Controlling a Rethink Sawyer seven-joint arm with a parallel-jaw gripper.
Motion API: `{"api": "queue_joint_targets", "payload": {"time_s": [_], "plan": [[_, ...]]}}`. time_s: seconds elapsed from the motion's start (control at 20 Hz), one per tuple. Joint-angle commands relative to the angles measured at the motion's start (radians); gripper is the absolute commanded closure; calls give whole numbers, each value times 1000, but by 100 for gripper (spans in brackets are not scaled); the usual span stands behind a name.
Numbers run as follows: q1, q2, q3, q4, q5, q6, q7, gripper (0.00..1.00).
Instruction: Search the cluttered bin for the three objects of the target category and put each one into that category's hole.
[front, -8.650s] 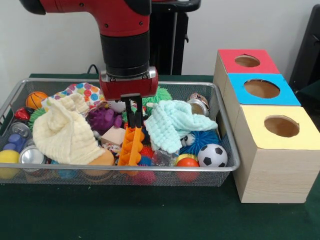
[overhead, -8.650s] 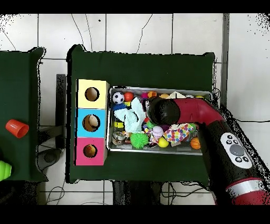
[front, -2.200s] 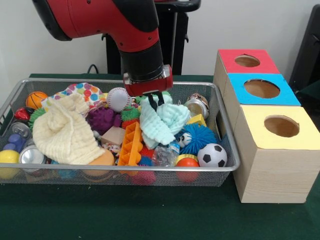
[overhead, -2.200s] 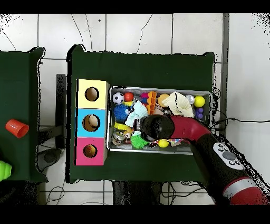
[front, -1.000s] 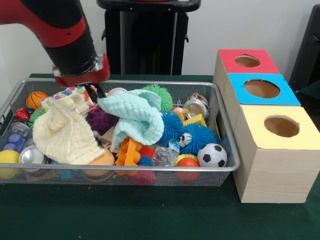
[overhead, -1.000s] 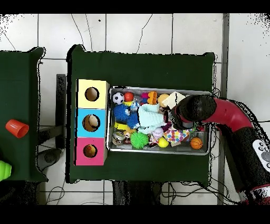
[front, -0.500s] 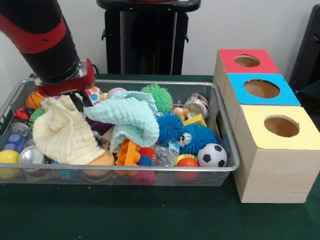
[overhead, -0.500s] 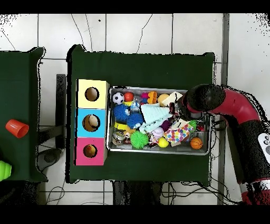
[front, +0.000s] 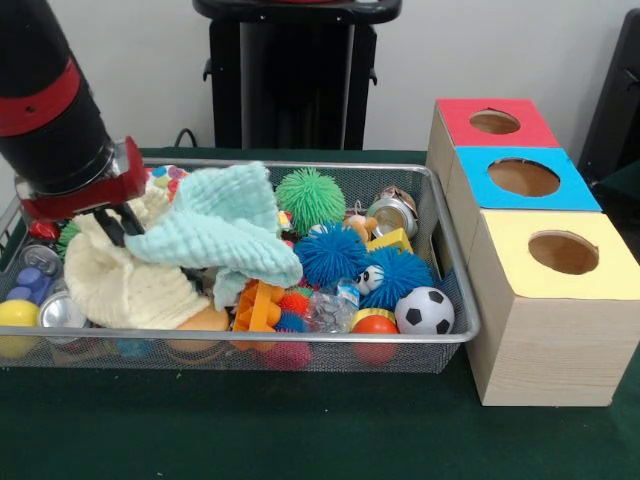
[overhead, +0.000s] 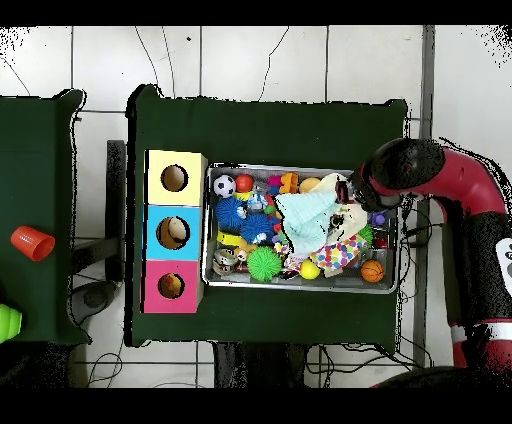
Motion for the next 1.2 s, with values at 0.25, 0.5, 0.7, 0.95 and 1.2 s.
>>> {"api": "queue_joint_targets", "payload": {"time_s": [0.25,0.5,0.7,0.95,1.2], "plan": [[-7,74,63,-71,-17,-52,-329,100],[-22,37,57,59,-12,-150,-275,100],[-33,2,50,129,-11,-193,-245,100],[-31,-16,37,172,-11,-209,-225,0],[-7,-41,23,254,2,-233,-135,0]]}}
